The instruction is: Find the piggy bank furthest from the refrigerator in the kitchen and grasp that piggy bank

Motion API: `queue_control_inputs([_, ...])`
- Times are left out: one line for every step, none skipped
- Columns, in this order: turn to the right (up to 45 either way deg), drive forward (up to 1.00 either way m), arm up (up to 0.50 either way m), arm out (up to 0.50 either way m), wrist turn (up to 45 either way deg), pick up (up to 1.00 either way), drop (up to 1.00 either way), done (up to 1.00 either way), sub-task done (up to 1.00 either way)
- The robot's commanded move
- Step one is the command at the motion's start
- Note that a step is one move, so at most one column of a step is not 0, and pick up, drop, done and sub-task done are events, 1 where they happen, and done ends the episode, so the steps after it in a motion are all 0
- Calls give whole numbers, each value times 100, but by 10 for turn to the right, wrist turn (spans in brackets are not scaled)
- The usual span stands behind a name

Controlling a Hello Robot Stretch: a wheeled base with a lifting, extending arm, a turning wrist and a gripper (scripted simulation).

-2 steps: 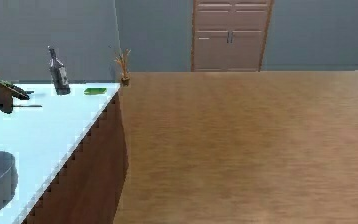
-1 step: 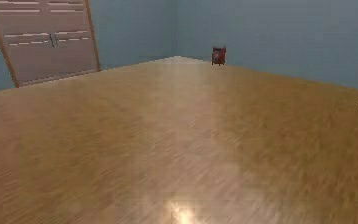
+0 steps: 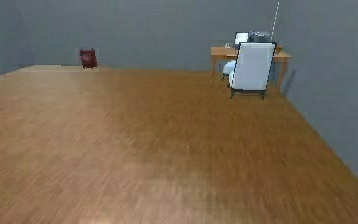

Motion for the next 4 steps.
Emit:
queue_control_inputs([0,100,0,0,0,0,0,0,0])
queue_control_inputs([0,100,0,0,0,0,0,0,0])
queue_control_inputs([0,100,0,0,0,0,0,0,0])
queue_control_inputs([60,0,0,0,0,0,0,0,0])
